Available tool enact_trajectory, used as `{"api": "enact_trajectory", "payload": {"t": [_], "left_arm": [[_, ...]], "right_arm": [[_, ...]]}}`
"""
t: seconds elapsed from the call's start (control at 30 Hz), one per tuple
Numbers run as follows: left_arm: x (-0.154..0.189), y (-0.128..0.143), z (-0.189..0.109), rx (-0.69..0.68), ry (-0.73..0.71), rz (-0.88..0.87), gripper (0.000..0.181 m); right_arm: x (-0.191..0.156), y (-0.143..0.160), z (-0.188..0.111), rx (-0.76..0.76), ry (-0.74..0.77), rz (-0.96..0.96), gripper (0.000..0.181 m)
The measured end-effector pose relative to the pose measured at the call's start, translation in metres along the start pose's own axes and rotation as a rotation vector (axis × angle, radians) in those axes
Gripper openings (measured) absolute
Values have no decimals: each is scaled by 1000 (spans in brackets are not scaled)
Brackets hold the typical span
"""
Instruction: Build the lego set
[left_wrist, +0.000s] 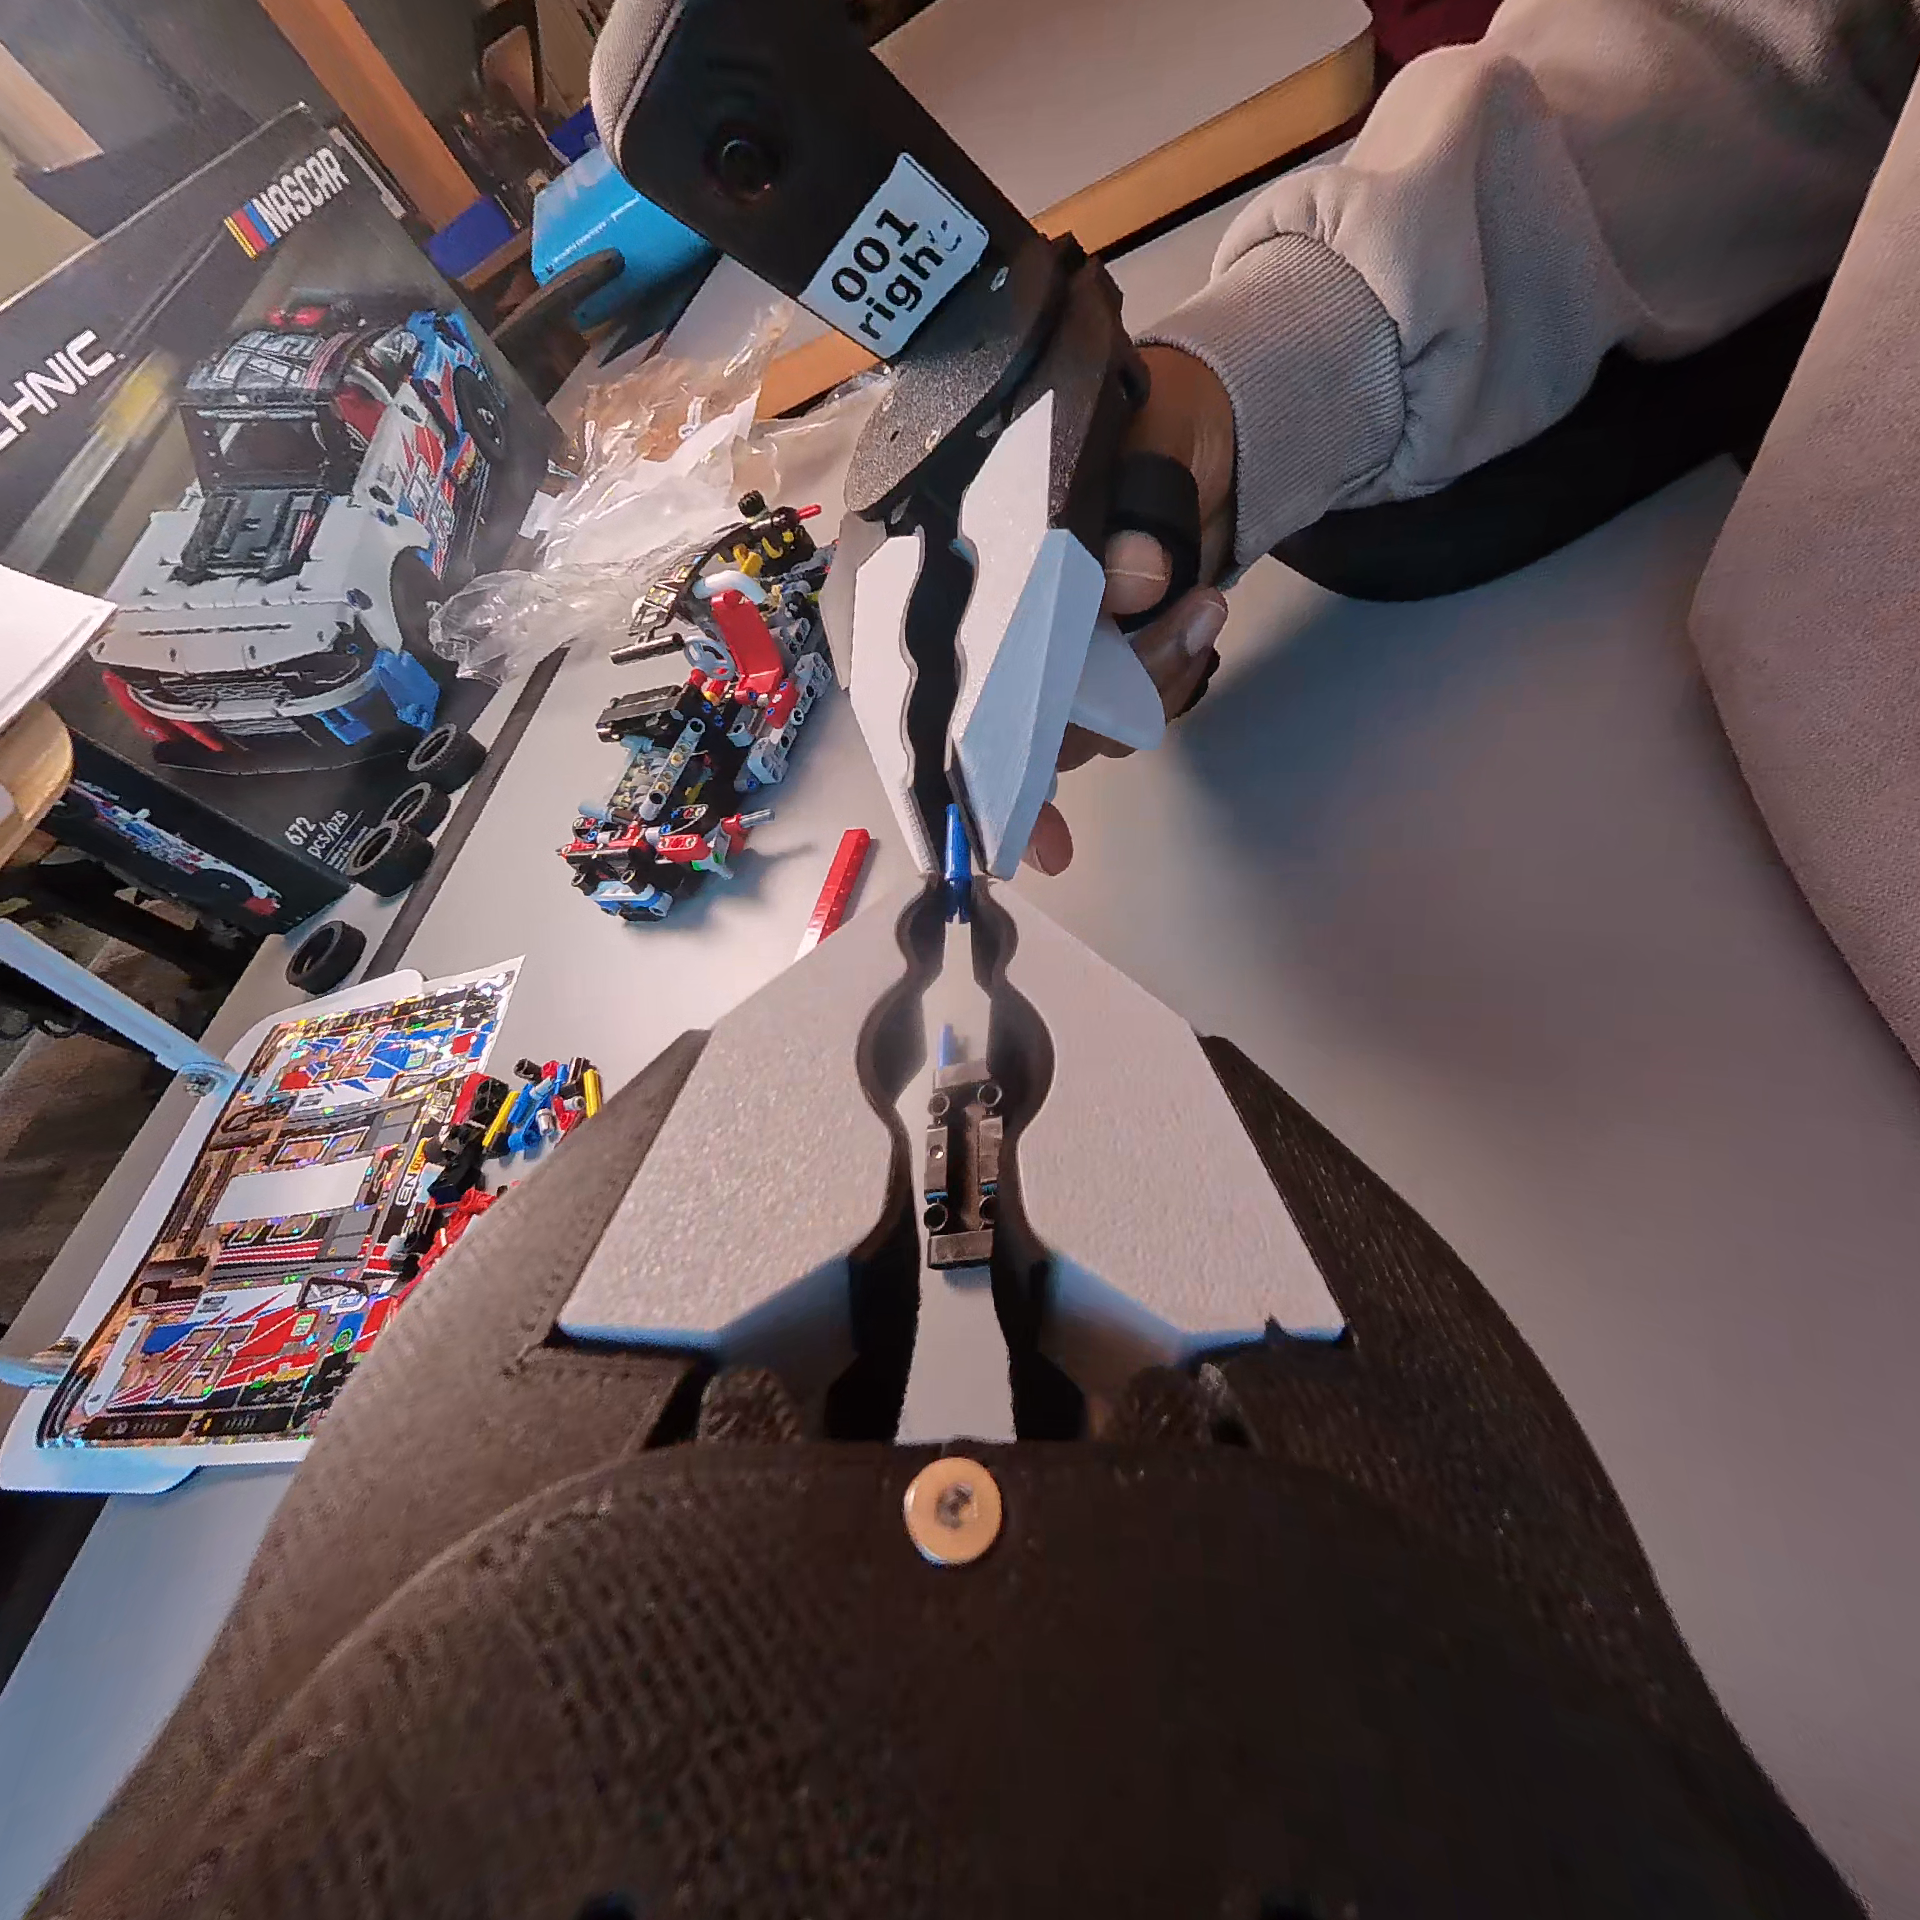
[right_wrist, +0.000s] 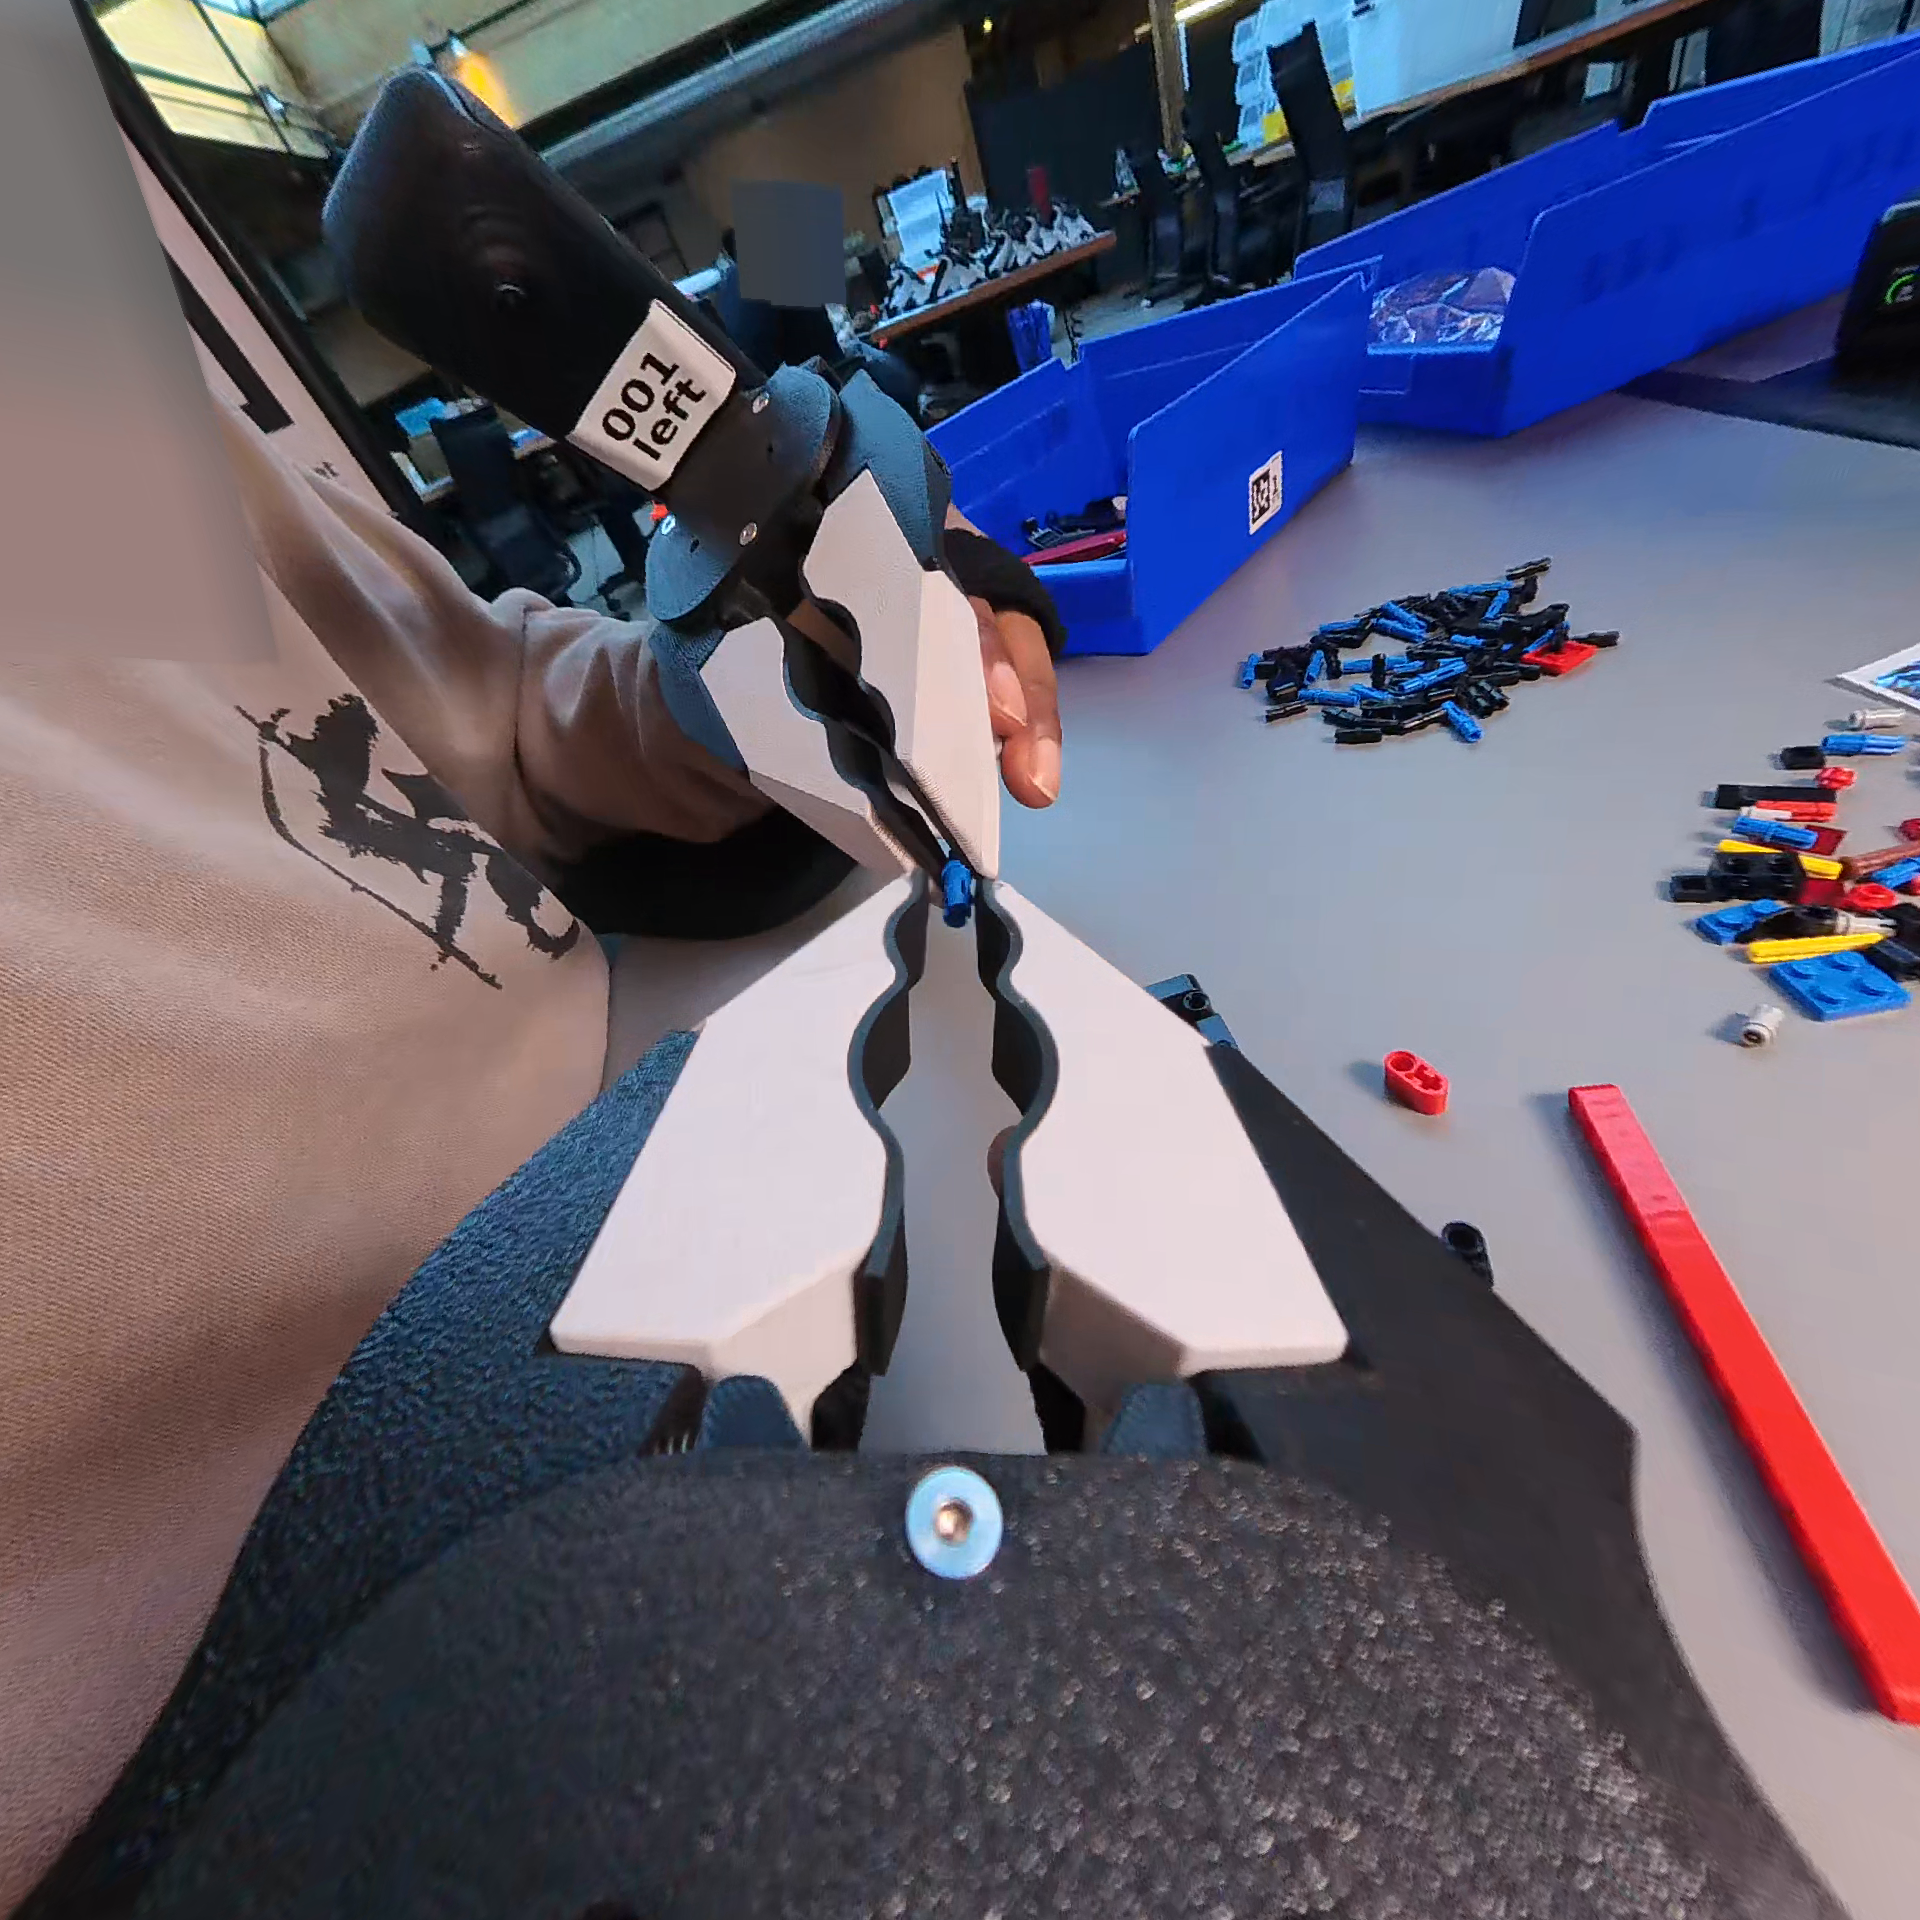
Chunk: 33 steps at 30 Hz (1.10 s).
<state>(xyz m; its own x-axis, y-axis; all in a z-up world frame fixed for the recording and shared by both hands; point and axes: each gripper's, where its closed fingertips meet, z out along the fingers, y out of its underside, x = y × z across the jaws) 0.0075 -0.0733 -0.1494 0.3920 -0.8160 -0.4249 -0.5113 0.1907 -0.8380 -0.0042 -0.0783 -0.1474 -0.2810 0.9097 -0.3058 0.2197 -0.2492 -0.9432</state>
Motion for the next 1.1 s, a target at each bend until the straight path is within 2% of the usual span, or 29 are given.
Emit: {"api": "enact_trajectory", "payload": {"t": [0.3,0.33,0.37,0.43,0.57,0.67,0.87,0.97,1.0,1.1], "left_arm": [[0,5,1,-18,-8,-4,2],[-5,4,0,10,-27,-49,6],[-10,5,-1,28,-30,-112,23],[-17,18,-2,-10,-5,-239,40],[-5,76,8,-260,82,-394,46],[2,99,17,-365,102,-394,45],[0,100,22,-393,148,-406,28],[-2,99,22,-388,125,-279,23],[0,95,22,-355,124,-270,23],[-4,61,17,-137,155,-436,22]], "right_arm": [[3,3,0,-32,41,-58,2],[5,1,-1,-21,52,-54,2],[8,0,-2,-27,71,-59,2],[17,0,-9,-38,114,-74,2],[27,-1,-24,-57,148,-99,2],[22,-2,-31,-71,120,-132,2],[21,11,-29,-119,102,-143,2],[21,14,-27,-135,98,-149,2],[21,15,-27,-140,103,-154,2],[21,14,-26,-135,114,-167,2]]}}
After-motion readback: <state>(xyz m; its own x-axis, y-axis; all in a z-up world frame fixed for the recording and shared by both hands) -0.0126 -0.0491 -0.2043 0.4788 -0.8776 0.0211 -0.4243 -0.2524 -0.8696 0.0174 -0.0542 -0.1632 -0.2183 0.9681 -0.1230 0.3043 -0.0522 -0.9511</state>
